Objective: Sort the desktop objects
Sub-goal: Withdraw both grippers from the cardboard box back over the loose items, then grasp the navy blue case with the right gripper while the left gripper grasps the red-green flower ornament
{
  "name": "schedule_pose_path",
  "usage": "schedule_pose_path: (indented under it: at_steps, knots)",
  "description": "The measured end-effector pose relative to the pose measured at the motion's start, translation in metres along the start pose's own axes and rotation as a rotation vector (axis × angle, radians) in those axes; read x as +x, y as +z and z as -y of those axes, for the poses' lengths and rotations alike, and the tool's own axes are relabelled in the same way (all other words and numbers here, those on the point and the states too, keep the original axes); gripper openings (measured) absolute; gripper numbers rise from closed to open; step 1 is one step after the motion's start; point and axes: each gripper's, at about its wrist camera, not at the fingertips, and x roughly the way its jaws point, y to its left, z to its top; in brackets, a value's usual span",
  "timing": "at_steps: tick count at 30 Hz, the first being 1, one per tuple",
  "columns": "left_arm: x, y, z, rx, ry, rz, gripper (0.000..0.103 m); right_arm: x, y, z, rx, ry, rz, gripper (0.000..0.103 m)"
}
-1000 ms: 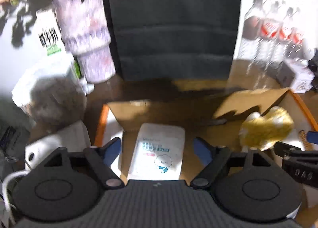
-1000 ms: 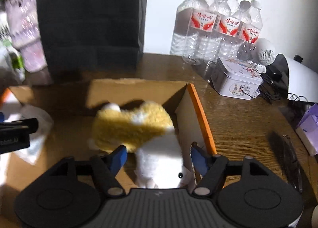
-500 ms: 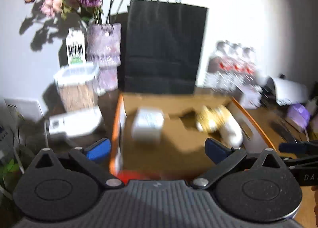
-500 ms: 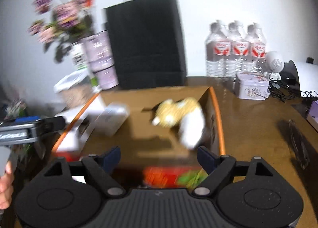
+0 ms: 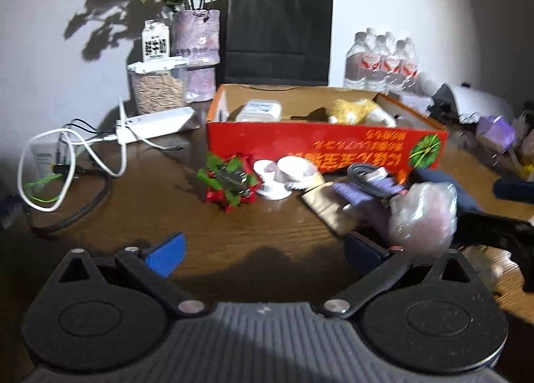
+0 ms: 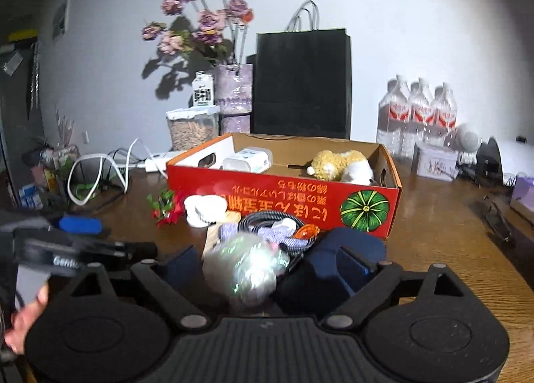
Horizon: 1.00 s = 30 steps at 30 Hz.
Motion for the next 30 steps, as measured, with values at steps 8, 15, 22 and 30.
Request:
schedule_pose_path:
  at_steps: [8,15,22,30]
  knots:
    - [0.008,-0.008,-0.002,-0.02,-0.024,-0.039,0.103,-0.008,-0.019,-0.014,-0.072,0.024,0.055,0.09]
    - [0.008,-0.011,0.001,-0.028,-0.007,-0.036,0.103,-0.009,-0.024,-0.001,0.042,0.045,0.047,0.092]
    - [0.011,-0.01,0.003,-0.015,-0.006,-0.055,0.103,-0.003,-0.028,0.022,0.188,0.092,0.017,0.092]
    - [0.012,-0.01,0.001,-0.029,-0.001,-0.064,0.103,-0.002,-0.03,0.023,0.221,0.084,0.021,0.092]
